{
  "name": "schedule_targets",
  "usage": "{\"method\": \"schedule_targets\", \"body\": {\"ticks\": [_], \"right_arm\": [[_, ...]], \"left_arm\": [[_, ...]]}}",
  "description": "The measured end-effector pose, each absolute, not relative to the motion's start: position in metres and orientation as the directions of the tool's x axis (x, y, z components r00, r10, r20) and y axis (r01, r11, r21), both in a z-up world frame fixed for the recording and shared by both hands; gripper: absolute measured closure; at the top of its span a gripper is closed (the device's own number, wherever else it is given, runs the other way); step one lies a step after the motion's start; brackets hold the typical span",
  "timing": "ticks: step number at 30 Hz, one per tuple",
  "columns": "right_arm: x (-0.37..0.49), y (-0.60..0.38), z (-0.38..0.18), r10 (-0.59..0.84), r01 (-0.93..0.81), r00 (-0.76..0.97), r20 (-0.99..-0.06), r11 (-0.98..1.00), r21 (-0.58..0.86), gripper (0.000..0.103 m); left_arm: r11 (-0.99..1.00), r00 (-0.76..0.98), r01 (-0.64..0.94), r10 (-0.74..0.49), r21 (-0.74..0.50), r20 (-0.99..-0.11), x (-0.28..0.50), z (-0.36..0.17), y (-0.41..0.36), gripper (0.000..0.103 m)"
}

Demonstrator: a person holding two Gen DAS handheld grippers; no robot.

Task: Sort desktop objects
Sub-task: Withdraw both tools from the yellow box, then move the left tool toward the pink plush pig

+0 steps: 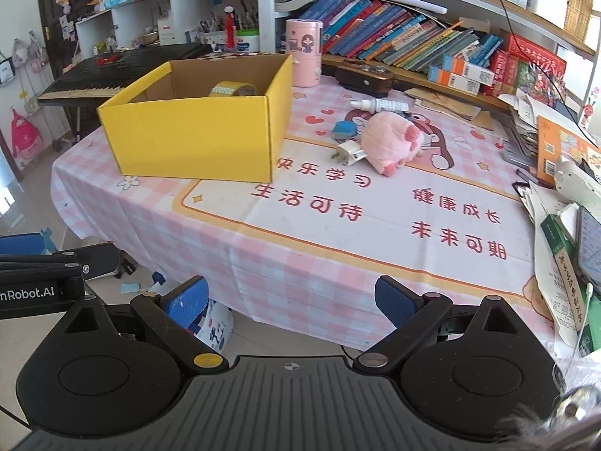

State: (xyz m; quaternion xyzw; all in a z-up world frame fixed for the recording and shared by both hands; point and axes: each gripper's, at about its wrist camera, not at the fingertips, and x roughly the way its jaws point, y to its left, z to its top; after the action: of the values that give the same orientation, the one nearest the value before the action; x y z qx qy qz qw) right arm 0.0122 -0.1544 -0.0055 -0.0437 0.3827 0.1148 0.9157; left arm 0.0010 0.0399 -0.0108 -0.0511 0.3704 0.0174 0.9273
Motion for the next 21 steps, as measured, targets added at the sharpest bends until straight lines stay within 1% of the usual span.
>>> {"method": "schedule_targets", "body": {"ticks": [11,21], "right_arm": [[0.025,-0.189,-0.01,0.136,-0.186,0.678,-0.722,0.982,0.01,0.007],[0.054,-0.228,-0.01,0.121,-0.159,0.674,-0.729,0.987,0.017,0.007]], "left_arm": [[0.996,0.708,-0.003,-0.059,-0.086,-0.704,0.023,-0.016,0.005,0.005],[0.997,0.697,0.026,-0.072,-0.076,-0.714,0.051,-0.016,-0.033,0.005]]}}
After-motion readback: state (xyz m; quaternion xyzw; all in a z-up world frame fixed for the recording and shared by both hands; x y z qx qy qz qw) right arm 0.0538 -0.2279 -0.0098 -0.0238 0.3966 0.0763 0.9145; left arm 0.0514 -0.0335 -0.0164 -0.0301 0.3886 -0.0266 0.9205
